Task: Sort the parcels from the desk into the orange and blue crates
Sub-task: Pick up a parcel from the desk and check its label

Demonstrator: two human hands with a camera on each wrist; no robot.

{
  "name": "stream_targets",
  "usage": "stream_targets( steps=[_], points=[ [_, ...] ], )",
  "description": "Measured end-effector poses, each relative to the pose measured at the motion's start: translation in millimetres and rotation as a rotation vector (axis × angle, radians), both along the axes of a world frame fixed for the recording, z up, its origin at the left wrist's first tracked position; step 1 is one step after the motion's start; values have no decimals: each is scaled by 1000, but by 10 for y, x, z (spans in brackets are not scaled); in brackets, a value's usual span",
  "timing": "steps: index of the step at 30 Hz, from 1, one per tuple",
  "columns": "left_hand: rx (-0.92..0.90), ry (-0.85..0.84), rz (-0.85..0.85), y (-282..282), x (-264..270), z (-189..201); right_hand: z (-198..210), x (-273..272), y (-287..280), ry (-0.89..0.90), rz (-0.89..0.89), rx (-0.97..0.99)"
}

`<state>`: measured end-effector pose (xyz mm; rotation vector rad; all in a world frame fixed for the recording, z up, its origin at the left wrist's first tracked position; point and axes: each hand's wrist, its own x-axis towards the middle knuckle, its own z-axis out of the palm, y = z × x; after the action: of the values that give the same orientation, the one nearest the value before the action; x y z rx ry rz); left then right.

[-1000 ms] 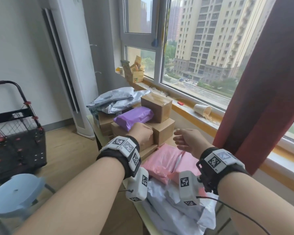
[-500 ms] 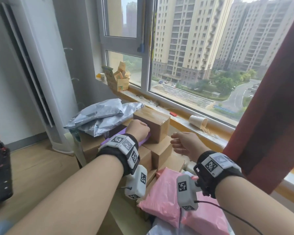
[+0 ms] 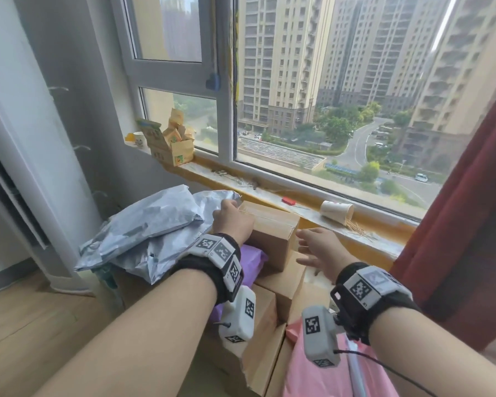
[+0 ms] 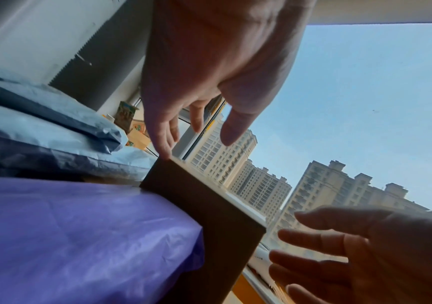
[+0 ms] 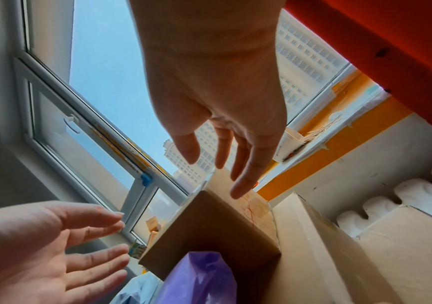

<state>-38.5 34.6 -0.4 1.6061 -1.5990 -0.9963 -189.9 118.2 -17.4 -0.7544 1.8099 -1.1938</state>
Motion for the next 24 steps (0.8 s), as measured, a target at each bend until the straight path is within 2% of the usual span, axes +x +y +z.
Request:
stream_targets(
  steps=[3,9,17,24],
  points=[
    [-24,-22,-4,-140,-18,-54,-59,10,-76,16,-30,5],
    [78,-34,-82,-332,-85,-151,-145,16,-178,26,-43,28],
    [48,-53,-130,-414,-84,-260,-211,80,-218,-21,-45,43],
    [-14,-54,-165,-346,-129,-130,-119,69,-130,-25,-72,4]
  ],
)
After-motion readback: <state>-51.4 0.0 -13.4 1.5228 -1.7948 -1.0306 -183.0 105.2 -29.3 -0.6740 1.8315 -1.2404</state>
